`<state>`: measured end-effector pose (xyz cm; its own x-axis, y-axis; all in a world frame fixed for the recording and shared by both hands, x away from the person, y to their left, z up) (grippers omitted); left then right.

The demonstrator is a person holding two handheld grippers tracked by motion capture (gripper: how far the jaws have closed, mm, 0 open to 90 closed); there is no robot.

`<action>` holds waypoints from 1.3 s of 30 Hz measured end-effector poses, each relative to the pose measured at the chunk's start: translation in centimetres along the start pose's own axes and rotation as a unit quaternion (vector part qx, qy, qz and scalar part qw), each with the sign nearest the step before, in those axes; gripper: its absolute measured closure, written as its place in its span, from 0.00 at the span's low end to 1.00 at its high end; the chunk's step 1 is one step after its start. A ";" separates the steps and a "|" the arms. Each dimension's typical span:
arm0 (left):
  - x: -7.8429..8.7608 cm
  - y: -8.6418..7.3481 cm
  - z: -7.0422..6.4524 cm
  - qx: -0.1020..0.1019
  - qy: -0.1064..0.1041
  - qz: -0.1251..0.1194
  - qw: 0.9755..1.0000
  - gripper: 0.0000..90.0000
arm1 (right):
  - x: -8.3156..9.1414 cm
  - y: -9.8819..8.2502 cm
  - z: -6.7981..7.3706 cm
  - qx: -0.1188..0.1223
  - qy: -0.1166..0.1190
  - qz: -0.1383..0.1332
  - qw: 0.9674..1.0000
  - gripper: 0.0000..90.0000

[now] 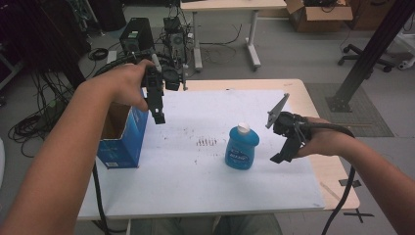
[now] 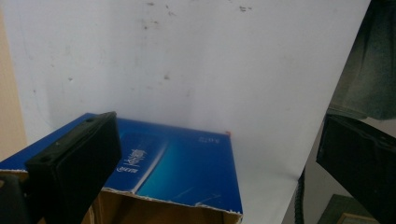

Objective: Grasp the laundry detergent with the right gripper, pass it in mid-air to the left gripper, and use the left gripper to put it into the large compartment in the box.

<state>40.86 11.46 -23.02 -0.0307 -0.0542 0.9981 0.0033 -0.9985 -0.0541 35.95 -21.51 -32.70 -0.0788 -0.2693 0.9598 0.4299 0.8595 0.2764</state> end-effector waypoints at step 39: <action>-2.9 0.6 -9.0 -0.051 -0.014 0.006 0.999 0.00 | -3.0 -0.9 0.7 -0.010 0.003 -0.026 1.000 0.00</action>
<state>32.00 10.96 -26.28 -0.0028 -0.0668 0.9978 -0.0987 -0.9929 -0.0667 35.14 -21.11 -35.82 -0.0962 -0.3153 0.9441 0.4430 0.8358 0.3242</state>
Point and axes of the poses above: each handheld gripper's, and its own axes: x roughly backward along the jaws, y roughly out of its top, z roughly to its left, the point moved 3 cm from there along -x, roughly forward along the jaws, and after that the axes turned 10 degrees about -x, right-handed, at the moved point
